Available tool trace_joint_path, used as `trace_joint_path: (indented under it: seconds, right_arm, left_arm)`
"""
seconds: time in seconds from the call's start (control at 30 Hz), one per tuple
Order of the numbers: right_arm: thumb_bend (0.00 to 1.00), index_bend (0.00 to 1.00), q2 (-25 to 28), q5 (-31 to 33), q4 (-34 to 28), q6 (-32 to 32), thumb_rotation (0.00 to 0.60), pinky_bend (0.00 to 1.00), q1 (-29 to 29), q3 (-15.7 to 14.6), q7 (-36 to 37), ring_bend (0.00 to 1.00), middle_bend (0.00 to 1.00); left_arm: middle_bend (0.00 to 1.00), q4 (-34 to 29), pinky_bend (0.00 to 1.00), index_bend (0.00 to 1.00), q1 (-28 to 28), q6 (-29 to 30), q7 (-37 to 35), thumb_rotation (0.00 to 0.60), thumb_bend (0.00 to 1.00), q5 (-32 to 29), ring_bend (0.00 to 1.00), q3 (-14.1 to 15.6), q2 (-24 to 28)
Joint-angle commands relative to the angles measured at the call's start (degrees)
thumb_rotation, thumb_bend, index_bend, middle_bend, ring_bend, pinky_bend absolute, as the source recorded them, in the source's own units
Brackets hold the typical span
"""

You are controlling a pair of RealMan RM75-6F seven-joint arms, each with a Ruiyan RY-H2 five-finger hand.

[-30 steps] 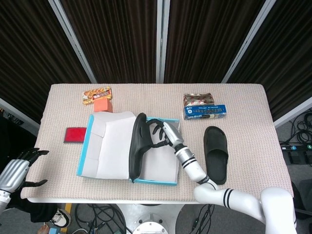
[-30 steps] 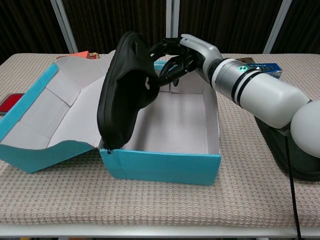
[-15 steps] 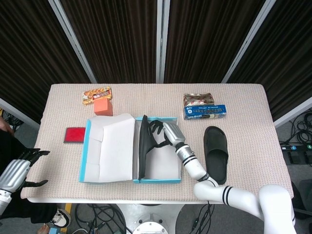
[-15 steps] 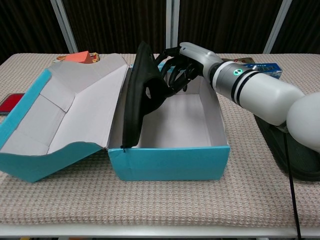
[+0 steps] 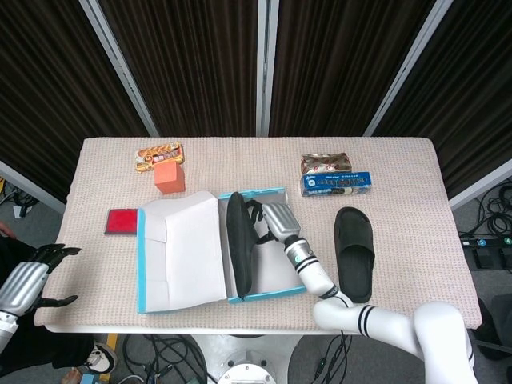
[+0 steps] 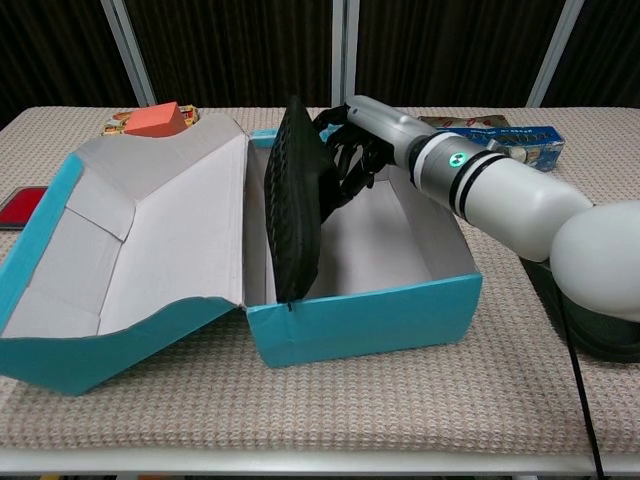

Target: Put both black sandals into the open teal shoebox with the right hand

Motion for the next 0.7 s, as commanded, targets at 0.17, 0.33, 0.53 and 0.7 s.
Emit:
trace_joint_path:
  seconds: [0.17,0.33,0.53,0.7]
  right_arm:
    - [0.29,0.58,-1.42,-2.44,1.73,1.66,0.600,0.64,1.94,-1.49,-7.28,0.46,0.51]
    - [0.29,0.58,-2.21,-1.89,2.51,1.52,0.600,0.64,3.14,-2.35,-14.02,0.46,0.51]
    - [0.29,0.57,-3.11,-0.91,3.40,1.32,0.600,0.64,4.22,-2.80,-19.79,0.46,0.51]
    - [0.29,0.57,-4.08,-0.82,4.58,1.72,0.600,0.64,4.83,-3.22,-23.38,0.46,0.51]
  left_arm:
    - [0.23,0.38,0.13,0.19,-0.03,-0.11,-0.54,0.600,0.02,-0.05,0.11,0.02,-0.20]
    - [0.23,0.53,0.13,0.19,-0.01,-0.07,-1.03,0.600,0.02,-0.19,0.11,-0.05,-0.15]
    - [0.23,0.49,0.13,0.19,-0.08,-0.07,-1.30,0.600,0.02,-0.17,0.11,-0.10,-0.19]
    - [0.23,0.52,0.13,0.19,-0.05,-0.35,-1.41,0.600,0.02,-0.49,0.11,-0.12,-0.19]
